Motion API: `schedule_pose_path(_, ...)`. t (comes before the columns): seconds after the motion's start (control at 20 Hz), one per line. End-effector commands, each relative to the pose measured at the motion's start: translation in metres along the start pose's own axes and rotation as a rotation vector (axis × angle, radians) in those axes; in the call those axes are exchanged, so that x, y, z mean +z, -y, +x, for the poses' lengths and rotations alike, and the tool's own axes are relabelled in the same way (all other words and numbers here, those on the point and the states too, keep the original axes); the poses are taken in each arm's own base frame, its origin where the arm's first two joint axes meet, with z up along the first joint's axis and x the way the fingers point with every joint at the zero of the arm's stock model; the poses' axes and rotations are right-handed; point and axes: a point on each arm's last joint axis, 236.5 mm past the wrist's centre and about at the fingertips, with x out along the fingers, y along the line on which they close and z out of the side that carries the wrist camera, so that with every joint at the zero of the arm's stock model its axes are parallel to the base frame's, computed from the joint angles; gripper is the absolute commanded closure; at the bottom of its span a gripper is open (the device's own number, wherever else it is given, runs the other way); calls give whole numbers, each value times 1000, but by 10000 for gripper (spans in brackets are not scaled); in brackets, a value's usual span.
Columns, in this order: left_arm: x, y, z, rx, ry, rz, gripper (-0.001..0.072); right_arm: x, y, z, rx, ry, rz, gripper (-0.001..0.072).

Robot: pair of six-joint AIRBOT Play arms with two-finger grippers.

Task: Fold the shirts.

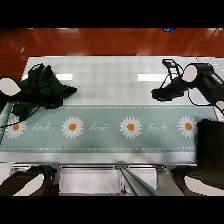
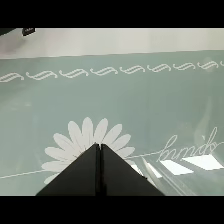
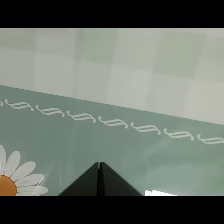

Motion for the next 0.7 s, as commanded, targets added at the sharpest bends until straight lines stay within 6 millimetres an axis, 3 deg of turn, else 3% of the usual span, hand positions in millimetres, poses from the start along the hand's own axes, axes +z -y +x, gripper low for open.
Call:
schedule_pose_path(0.0, -1, 0, 0, 0, -2, 0, 683, 0, 0, 0, 0, -1, -1, 689)
schedule_pose_path(0.55, 0, 0, 1, 0, -2, 0, 683, 0, 0, 0, 1, -1, -1, 689)
schedule_pose_path(0.65, 0, 0, 1, 0, -2, 0, 683, 8, -1, 0, 2, 33, -1, 689)
